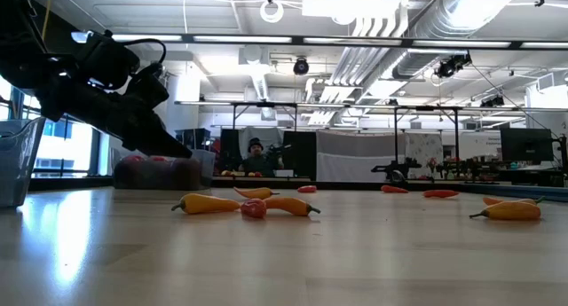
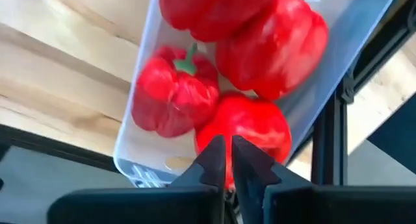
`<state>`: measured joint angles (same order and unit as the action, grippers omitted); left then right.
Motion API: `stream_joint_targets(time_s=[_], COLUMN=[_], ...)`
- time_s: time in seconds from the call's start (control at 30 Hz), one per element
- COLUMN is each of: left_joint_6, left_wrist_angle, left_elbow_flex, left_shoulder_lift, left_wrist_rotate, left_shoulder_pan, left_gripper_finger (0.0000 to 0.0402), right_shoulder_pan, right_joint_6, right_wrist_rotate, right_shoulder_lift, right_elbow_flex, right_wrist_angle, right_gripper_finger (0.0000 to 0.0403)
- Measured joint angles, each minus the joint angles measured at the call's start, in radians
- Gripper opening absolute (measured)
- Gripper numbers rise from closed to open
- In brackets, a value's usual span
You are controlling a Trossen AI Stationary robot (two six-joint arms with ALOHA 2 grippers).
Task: Sort produce into baskets
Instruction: Put the red bell pepper into the transparent bin
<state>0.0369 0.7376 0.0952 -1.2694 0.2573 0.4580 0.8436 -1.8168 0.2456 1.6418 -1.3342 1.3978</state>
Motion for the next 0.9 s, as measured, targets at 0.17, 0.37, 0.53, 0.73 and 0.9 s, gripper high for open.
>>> stream_joint_targets(time_s=[0.17,0.37,0.53,0.73,0.9], left_joint_6=[-0.006,-0.007,-0.007,-0.018,-0.006], left_wrist_angle=[0.0,-0.001,-0.005,-0.009,-0.006], left_elbow_flex=[0.0,0.0,0.0,0.0,0.0], left_shoulder_lift=[0.0,0.0,0.0,0.0,0.0], left_wrist_rotate=[0.0,0.0,0.0,0.0,0.0], left_shoulder_pan=[0.0,0.0,0.0,0.0,0.0], left_gripper_finger=[0.0,0.0,0.0,0.0,0.0], right_shoulder_pan=[0.002,0.034,0.048,0.045,0.04], right_joint_6=[0.026,0.027,0.038,0.063,0.064], right_wrist_rotate=[0.074,0.133,0.163,0.104,0.093], right_shoulder_lift=[0.0,0.0,0.0,0.0,0.0], right_elbow_flex=[0.001,0.053,0.13,0.139,0.117], right_wrist_angle=[0.011,-0.007,-0.083,-0.096,-0.057], right_gripper_finger=[0.0017,0.0004,0.0001,0.0,0.0])
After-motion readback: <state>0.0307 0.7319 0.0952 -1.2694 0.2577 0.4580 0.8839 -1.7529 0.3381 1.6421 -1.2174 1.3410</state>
